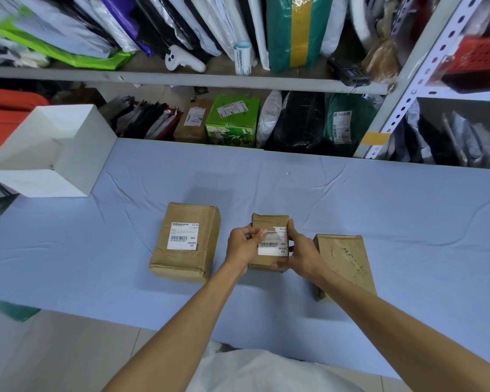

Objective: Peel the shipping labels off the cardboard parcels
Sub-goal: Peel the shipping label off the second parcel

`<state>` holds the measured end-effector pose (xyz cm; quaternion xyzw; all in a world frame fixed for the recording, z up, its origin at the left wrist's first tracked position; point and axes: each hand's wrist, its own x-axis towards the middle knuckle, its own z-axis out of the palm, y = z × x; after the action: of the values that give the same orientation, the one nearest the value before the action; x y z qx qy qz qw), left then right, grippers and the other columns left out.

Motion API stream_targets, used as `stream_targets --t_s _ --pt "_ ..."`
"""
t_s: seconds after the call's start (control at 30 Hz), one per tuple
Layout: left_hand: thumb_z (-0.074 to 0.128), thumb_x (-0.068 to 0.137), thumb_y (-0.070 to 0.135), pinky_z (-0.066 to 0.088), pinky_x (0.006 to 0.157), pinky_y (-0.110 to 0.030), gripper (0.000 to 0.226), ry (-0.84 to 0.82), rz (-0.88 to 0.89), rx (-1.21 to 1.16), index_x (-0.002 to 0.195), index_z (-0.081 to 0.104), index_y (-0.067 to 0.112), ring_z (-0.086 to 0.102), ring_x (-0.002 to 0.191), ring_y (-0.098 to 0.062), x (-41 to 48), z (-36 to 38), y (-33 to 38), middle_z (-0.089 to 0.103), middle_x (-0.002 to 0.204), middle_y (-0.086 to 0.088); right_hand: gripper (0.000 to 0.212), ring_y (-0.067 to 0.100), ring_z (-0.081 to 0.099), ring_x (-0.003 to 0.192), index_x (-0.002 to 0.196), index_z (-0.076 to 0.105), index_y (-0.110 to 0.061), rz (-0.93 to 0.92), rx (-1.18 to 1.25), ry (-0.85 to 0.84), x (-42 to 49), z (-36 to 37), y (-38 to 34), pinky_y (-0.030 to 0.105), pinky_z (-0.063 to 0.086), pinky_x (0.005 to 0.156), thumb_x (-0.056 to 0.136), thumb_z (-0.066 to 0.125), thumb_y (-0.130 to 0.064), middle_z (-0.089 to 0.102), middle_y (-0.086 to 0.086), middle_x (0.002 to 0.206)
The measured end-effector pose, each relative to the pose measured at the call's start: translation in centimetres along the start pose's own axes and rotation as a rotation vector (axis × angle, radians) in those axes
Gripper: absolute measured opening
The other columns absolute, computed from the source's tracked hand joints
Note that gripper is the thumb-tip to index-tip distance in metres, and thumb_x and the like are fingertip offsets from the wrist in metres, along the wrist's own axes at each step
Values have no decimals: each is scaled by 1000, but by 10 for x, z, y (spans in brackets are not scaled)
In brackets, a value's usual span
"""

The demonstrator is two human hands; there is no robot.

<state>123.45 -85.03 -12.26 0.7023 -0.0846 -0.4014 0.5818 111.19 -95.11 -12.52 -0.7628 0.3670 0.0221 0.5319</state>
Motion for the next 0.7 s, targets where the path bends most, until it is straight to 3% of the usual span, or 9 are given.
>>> stream_targets --t_s 0.13,0.43,0.6,0.67,0.7 --pt "67 87 7 57 85 -44 3 -21 0 -27 85 68 8 70 91 -30 0 -1 0 72 99 -15 126 20 66 97 152 -5 -23 0 0 10 0 2 -2 37 59 78 65 84 -4 62 2 117" --pt "64 88 2 57 86 -44 10 -35 -10 -64 80 68 7 70 92 -29 0 -1 1 72 99 -10 119 25 65 97 152 -6 -20 51 0 15 5 3 -8 29 59 65 70 79 0 60 5 120" --pt "66 87 3 57 86 -43 7 -32 -13 -46 82 68 6 70 93 -30 -1 -2 2 71 103 -14 91 24 64 100 149 20 -17 9 -45 48 6 2 -4 19 53 67 78 76 -10 60 9 121" --pt "66 87 3 57 85 -44 4 -40 -16 -55 85 69 5 70 94 -31 0 -1 2 71 104 -15 91 24 64 94 151 14 -17 33 -21 33 4 2 -5 18 52 57 81 72 -7 60 9 120" --pt "66 87 4 57 85 -44 4 -43 -18 -60 86 69 4 70 94 -31 0 -1 2 72 104 -15 95 25 64 98 151 15 -17 26 -20 33 4 2 -6 19 53 62 78 75 -6 60 9 121"
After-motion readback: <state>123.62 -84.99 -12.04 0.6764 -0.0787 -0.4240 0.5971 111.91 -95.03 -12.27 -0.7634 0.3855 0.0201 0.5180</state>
